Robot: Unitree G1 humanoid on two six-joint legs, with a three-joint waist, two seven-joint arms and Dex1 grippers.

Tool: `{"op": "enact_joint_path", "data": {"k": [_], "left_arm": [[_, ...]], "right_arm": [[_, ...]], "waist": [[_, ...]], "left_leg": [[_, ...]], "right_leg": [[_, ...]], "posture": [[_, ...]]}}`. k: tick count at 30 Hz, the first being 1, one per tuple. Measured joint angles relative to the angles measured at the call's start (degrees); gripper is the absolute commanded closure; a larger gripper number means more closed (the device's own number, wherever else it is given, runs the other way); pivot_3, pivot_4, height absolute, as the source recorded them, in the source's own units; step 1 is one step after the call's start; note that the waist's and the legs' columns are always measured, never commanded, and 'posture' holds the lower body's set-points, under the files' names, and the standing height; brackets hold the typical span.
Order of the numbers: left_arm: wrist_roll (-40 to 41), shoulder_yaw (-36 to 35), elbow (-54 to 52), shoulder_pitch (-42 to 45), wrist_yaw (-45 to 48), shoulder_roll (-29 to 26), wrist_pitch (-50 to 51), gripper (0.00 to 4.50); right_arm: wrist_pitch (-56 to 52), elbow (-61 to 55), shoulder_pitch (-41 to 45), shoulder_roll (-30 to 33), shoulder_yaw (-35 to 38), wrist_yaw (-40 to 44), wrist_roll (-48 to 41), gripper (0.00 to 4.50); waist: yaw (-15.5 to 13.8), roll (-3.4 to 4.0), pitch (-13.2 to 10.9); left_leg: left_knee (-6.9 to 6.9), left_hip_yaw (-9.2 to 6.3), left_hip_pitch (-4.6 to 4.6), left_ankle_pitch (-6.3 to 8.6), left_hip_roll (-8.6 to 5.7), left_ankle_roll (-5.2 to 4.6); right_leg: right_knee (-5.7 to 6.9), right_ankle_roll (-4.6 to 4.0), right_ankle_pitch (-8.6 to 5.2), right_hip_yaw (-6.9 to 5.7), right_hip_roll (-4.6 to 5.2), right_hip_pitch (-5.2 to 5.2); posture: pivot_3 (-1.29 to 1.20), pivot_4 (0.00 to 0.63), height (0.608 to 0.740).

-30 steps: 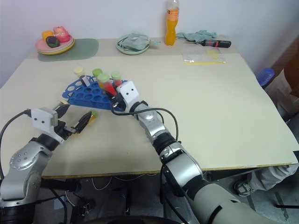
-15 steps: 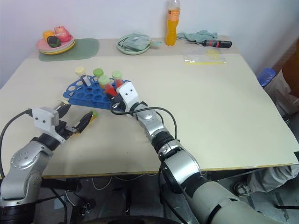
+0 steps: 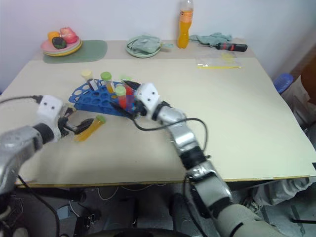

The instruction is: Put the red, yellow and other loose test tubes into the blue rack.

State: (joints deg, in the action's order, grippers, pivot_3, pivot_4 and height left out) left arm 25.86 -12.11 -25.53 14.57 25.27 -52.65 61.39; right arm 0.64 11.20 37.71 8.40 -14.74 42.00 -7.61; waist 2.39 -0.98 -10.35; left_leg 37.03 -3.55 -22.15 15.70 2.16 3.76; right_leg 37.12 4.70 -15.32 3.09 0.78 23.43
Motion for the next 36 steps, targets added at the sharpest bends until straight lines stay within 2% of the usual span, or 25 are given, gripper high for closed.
{"op": "enact_joint_path", "data": {"k": [3,6,8,15,20,23,28,29,32,34,36], "left_arm": [[2.83,5.68,4.1,10.74,4.33,-7.61,14.01,0.0],[4.35,14.22,10.99,20.43,8.25,-8.5,22.13,0.0],[3.46,20.11,15.83,24.78,9.64,-8.36,22.93,0.0],[-2.15,35.34,28.9,35.42,15.99,-6.66,18.25,0.0],[-4.84,41.01,34.4,38.97,20.55,-4.34,16.27,0.0],[-6.85,43.08,36.93,40.48,22.49,-3.12,15.11,0.88],[-8.72,44.76,38.99,40.65,25.04,-1.58,14.62,3.43],[-9.04,44.81,39.01,40.77,25.6,-1.57,14.6,3.74],[-9.27,45.16,37.44,40.11,28.55,-3.31,12.99,3.78],[-8.78,44.11,33.54,37.97,32.63,-7.75,9.53,3.78],[-7.38,39.62,30.19,33.89,35.85,-12.25,5.29,3.78]], "right_arm": [[-8.91,-12.3,-3.17,9.34,-0.07,8.2,-4.64,0.2],[-16.14,-21.29,-4.97,16.59,-0.02,14.54,-9.33,0.2],[-19.86,-25.35,-6.09,19.51,0.24,16.96,-12.12,0.2],[-24.31,-30.27,-8.26,20.2,0.24,16.17,-13.94,0.2],[-24.87,-31.78,-9.59,19.86,-0.44,13.88,-13.25,0.2],[-25.13,-32.44,-10.43,19.19,-1.21,12.66,-12.84,0.13],[-25.23,-33.33,-10.64,18.56,-1.94,11.48,-12.7,0.13],[-25.23,-33.5,-10.64,18.53,-2.0,11.32,-12.7,0.13],[-25.25,-33.59,-10.65,18.29,-2.48,11.16,-12.67,0.13],[-25.31,-33.66,-10.63,18.07,-2.81,11.08,-12.66,0.13],[-25.39,-33.8,-10.64,18.14,-2.82,10.98,-12.66,0.13]], "waist": [[0.53,0.08,-0.05],[0.93,0.13,-0.09],[1.15,0.08,-0.11],[1.19,0.04,-0.13],[0.58,0.01,-0.13],[0.2,0.01,-0.13],[0.08,0.01,-0.12],[0.09,0.0,-0.12],[0.22,-0.02,-0.13],[0.5,-0.03,-0.13],[0.55,-0.03,-0.14]], "left_leg": [[-0.13,0.04,0.14,0.0,0.0,-0.01],[-0.21,0.02,0.27,0.0,0.01,-0.01],[-0.21,0.02,0.28,0.0,0.03,-0.01],[-0.14,0.02,0.16,0.0,0.01,-0.01],[-0.05,0.02,0.01,0.0,0.01,-0.01],[-0.03,0.03,0.0,0.0,0.01,-0.01],[-0.01,0.02,-0.03,0.0,0.01,-0.01],[0.0,0.02,-0.03,0.0,0.01,-0.01],[0.0,0.02,-0.04,0.0,0.02,-0.01],[-0.03,0.04,-0.04,0.0,0.06,-0.01],[-0.04,0.04,-0.04,0.0,0.1,-0.01]], "right_leg": [[0.02,0.0,-0.01,0.05,-0.04,-0.01],[0.06,-0.07,-0.07,0.06,-0.11,-0.04],[0.08,-0.12,-0.1,0.06,-0.14,-0.03],[0.06,-0.12,-0.12,0.07,-0.11,0.02],[0.06,-0.11,-0.12,0.07,-0.11,0.11],[0.06,-0.11,-0.12,0.07,-0.11,0.12],[0.07,-0.1,-0.12,0.07,-0.11,0.11],[0.07,-0.1,-0.12,0.06,-0.11,0.11],[0.07,-0.1,-0.12,0.07,-0.12,0.13],[0.09,-0.11,-0.12,0.08,-0.13,0.19],[0.1,-0.12,-0.12,0.06,-0.14,0.2]], "posture": [[0.0,0.15,0.74],[0.0,0.15,0.74],[0.0,0.15,0.74],[0.0,0.15,0.74],[0.0,0.15,0.74],[0.0,0.15,0.74],[0.0,0.15,0.74],[0.0,0.15,0.74],[0.0,0.15,0.74],[0.0,0.15,0.74],[0.0,0.15,0.74]]}}
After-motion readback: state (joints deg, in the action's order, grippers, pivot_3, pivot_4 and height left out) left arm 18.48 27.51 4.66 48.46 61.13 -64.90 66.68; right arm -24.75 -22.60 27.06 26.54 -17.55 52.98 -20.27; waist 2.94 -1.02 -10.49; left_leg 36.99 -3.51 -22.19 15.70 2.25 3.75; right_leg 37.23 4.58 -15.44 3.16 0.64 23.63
